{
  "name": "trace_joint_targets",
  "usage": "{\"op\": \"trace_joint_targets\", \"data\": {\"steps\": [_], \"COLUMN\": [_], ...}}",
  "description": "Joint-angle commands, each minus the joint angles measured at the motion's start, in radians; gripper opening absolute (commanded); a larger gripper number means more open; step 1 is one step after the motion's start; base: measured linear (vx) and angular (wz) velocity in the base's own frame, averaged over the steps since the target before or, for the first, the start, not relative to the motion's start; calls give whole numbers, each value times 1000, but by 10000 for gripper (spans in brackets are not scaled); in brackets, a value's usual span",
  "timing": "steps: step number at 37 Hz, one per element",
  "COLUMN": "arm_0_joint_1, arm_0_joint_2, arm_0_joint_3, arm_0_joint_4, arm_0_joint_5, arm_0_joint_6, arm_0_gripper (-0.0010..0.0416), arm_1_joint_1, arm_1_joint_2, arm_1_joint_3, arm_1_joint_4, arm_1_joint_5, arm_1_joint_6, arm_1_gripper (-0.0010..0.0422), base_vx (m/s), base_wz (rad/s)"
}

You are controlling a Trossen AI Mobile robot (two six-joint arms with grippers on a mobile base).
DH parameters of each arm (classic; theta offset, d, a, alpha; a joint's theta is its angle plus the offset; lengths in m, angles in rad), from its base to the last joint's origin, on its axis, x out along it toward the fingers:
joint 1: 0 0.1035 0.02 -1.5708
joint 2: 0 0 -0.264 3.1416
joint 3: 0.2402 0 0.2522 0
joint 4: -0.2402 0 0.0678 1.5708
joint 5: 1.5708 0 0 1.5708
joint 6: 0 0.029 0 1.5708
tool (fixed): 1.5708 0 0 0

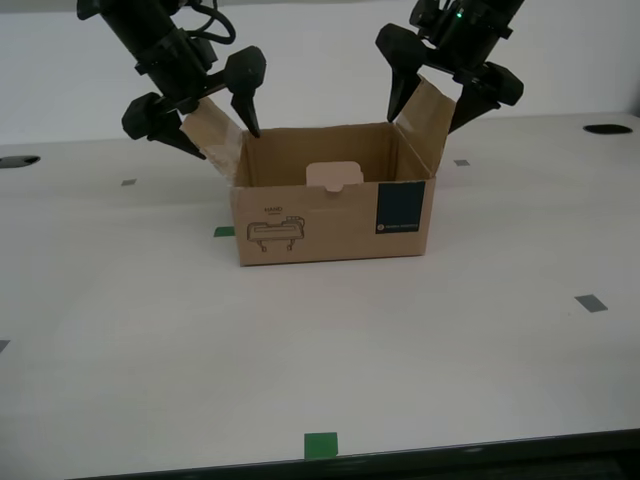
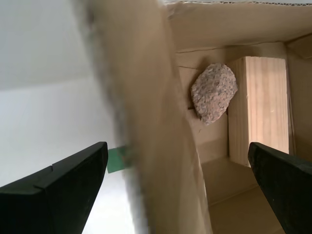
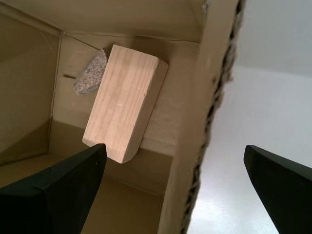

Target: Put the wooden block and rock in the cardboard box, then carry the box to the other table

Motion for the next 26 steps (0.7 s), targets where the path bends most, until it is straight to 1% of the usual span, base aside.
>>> {"op": "trace_joint_targets", "data": {"steps": [1,12,23,26], "arm_0_joint_1": [2,4,5,5], "arm_0_joint_2": [-1,-1,-1,-1], "arm_0_joint_3": [1,1,1,1], "arm_0_joint_4": [0,6,5,5], "arm_0_joint_5": [-3,-3,-3,-3], "arm_0_joint_6": [7,19,26,34], "arm_0_gripper": [393,386,344,331], "arm_1_joint_1": [0,0,-2,-2], "arm_1_joint_2": [-9,-8,-8,-8], "arm_1_joint_3": [6,11,11,11], "arm_1_joint_4": [8,11,13,12], "arm_1_joint_5": [3,3,4,4], "arm_1_joint_6": [12,12,14,13], "arm_1_gripper": [394,393,393,394], "base_vx": [0,0,0,0], "base_wz": [0,0,0,0]}}
